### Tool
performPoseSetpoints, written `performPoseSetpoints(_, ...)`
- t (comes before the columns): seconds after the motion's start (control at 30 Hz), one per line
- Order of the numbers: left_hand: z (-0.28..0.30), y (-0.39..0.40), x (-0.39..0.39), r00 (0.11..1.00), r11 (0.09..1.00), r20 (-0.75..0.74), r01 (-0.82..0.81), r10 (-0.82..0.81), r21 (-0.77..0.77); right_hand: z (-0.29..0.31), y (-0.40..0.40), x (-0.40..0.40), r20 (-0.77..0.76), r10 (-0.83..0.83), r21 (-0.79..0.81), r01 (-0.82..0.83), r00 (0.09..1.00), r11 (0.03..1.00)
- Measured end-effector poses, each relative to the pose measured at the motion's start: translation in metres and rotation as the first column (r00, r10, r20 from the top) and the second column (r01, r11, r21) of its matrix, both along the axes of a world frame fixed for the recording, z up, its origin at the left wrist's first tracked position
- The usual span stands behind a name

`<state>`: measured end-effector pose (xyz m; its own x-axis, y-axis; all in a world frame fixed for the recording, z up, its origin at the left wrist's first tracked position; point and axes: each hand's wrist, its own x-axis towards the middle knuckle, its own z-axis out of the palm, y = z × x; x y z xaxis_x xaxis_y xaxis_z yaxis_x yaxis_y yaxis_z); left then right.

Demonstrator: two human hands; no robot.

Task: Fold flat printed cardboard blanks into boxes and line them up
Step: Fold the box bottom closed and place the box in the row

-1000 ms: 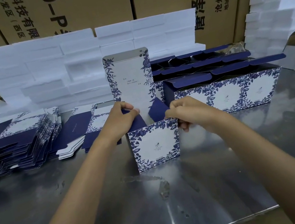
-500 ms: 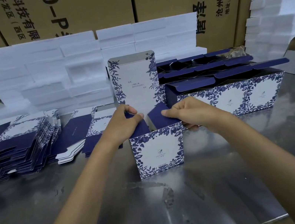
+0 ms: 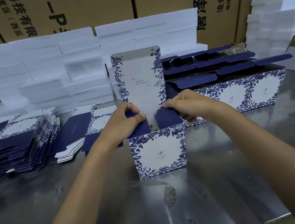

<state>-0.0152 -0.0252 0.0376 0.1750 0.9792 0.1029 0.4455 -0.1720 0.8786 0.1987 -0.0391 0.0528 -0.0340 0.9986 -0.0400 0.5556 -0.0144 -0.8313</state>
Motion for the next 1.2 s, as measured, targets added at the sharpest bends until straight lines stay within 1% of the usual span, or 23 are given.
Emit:
performPoseSetpoints(0.03,0.0,-0.001,0.0,1.0,1.0,0.002,0.001,-0.001,0.001,0.001,0.001,-0.001,-0.02,-0.019,0.004,0.019,1.0,1.0)
performPoseSetpoints(0.1,0.0,-0.002,0.001,1.0,1.0,0.018,0.003,-0.003,0.003,0.0,0.003,-0.003,-0.049,0.001,0.011,0.0,0.999,1.0)
performPoseSetpoints(0.17,-0.001,-0.005,0.001,0.997,1.0,0.077,-0.018,0.016,0.02,-0.001,0.003,-0.003,-0.03,0.026,0.028,-0.025,0.999,0.999)
performPoseSetpoints(0.27,-0.006,-0.009,0.003,0.966,0.974,0.221,-0.169,0.134,0.15,0.0,0.002,-0.001,0.007,-0.001,0.063,0.0,1.0,0.998)
performPoseSetpoints(0.33,-0.007,-0.013,0.004,0.922,0.945,0.353,-0.243,0.155,0.22,-0.002,0.001,0.0,0.017,-0.074,0.117,0.071,0.997,0.991)
performPoseSetpoints(0.4,-0.007,-0.016,0.006,0.904,0.936,0.406,-0.251,0.136,0.245,-0.002,-0.002,-0.002,-0.05,-0.134,0.2,0.141,0.99,0.97)
performPoseSetpoints(0.43,-0.006,-0.016,0.006,0.903,0.931,0.41,-0.252,0.129,0.262,0.0,-0.003,-0.002,-0.122,-0.134,0.233,0.16,0.983,0.959)
performPoseSetpoints(0.5,-0.006,-0.016,0.006,0.898,0.922,0.419,-0.27,0.136,0.279,0.005,-0.005,0.001,-0.258,-0.089,0.271,0.161,0.962,0.949)
performPoseSetpoints(0.57,-0.006,-0.014,0.005,0.892,0.918,0.424,-0.29,0.157,0.269,0.011,-0.006,0.004,-0.356,-0.043,0.284,0.152,0.933,0.947)
performPoseSetpoints(0.6,-0.007,-0.013,0.005,0.897,0.915,0.409,-0.297,0.17,0.272,0.012,-0.006,0.004,-0.392,-0.023,0.288,0.146,0.92,0.947)
performPoseSetpoints(0.67,-0.01,-0.012,0.008,0.911,0.904,0.361,-0.314,0.201,0.289,0.012,-0.007,-0.001,-0.416,-0.002,0.298,0.138,0.91,0.945)
performPoseSetpoints(0.77,-0.016,-0.018,0.008,0.926,0.896,0.334,-0.293,0.178,0.335,0.005,-0.013,-0.002,-0.387,0.022,0.33,0.117,0.922,0.937)
performPoseSetpoints(0.87,-0.023,-0.032,0.003,0.94,0.896,0.321,-0.241,0.119,0.373,-0.003,-0.022,0.002,-0.359,0.038,0.301,0.077,0.933,0.95)
performPoseSetpoints(0.9,-0.025,-0.035,0.001,0.945,0.894,0.306,-0.235,0.118,0.382,-0.005,-0.023,0.004,-0.343,0.03,0.294,0.077,0.939,0.953)
performPoseSetpoints(0.93,-0.025,-0.037,0.0,0.948,0.897,0.296,-0.231,0.12,0.376,-0.007,-0.023,0.004,-0.295,0.016,0.301,0.078,0.955,0.95)
performPoseSetpoints(1.03,-0.011,-0.031,-0.001,0.961,0.941,0.256,-0.182,0.108,0.284,-0.004,-0.022,-0.001,-0.078,-0.001,0.367,0.03,0.997,0.93)
performPoseSetpoints(1.1,0.004,-0.022,-0.002,0.987,0.97,0.133,-0.117,0.09,0.212,0.002,-0.017,-0.005,0.038,0.029,0.347,-0.041,0.999,0.937)
performPoseSetpoints(1.13,0.012,-0.017,-0.003,0.996,0.982,0.055,-0.079,0.07,0.174,0.006,-0.013,-0.008,0.085,0.045,0.314,-0.07,0.995,0.947)
performPoseSetpoints(1.2,0.024,-0.008,0.0,0.998,0.996,-0.055,-0.03,0.035,0.081,0.015,-0.005,-0.017,0.161,0.07,0.253,-0.11,0.984,0.961)
